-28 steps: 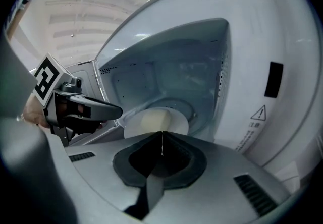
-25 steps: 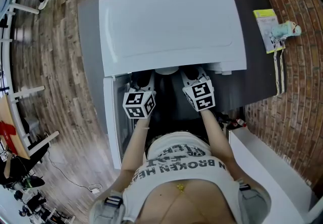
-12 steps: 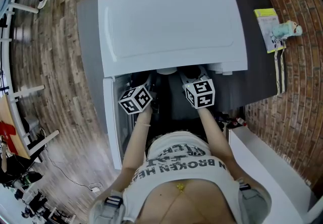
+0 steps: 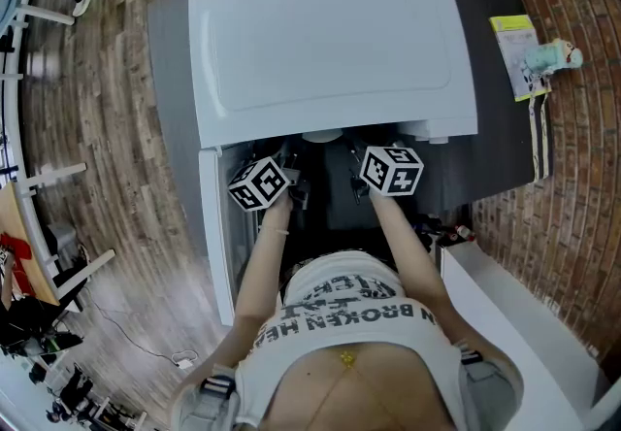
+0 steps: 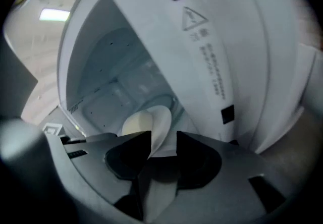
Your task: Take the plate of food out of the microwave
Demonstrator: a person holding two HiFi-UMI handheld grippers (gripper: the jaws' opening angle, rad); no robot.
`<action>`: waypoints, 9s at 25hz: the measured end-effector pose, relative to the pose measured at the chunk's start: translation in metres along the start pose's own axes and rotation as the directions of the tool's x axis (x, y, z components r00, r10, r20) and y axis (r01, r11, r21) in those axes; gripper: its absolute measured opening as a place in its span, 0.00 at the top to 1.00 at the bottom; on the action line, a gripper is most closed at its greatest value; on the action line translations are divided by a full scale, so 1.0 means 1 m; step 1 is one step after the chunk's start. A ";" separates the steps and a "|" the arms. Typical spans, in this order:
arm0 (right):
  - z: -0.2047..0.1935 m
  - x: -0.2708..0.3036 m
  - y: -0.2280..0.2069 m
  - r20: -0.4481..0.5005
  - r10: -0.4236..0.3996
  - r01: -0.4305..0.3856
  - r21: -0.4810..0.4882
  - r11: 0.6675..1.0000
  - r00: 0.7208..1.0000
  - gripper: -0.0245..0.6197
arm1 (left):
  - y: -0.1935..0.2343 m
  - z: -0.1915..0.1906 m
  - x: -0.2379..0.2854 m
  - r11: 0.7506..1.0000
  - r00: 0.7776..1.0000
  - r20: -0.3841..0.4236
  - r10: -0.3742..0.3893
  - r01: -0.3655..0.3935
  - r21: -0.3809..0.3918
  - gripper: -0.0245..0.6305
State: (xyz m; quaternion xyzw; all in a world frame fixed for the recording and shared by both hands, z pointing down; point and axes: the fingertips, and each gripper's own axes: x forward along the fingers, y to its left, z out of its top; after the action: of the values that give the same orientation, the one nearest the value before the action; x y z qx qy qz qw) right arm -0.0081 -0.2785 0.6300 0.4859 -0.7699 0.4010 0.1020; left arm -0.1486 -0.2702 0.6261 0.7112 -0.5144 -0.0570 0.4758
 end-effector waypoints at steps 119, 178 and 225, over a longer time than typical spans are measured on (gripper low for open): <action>-0.016 -0.141 -0.002 -0.042 0.310 -0.288 0.271 0.919 0.950 0.91 | -0.098 -0.096 -0.112 0.986 0.958 0.240 0.156 -0.134 -0.103 0.88; -0.120 -0.185 0.049 0.090 0.169 -0.191 0.381 0.905 0.981 0.92 | -0.048 -0.134 -0.193 0.997 0.997 0.080 0.019 -0.013 -0.082 0.88; -0.111 -0.202 0.025 -0.050 0.286 -0.253 0.337 0.907 0.957 0.92 | -0.075 -0.165 -0.195 0.982 0.981 0.164 0.108 -0.079 -0.170 0.88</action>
State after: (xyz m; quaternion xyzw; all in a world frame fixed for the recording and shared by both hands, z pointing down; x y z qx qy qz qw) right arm 0.0474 -0.0588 0.5796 0.3648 -0.7463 0.5568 0.0011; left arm -0.0941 -0.0134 0.5810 0.6374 -0.5803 -0.1376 0.4879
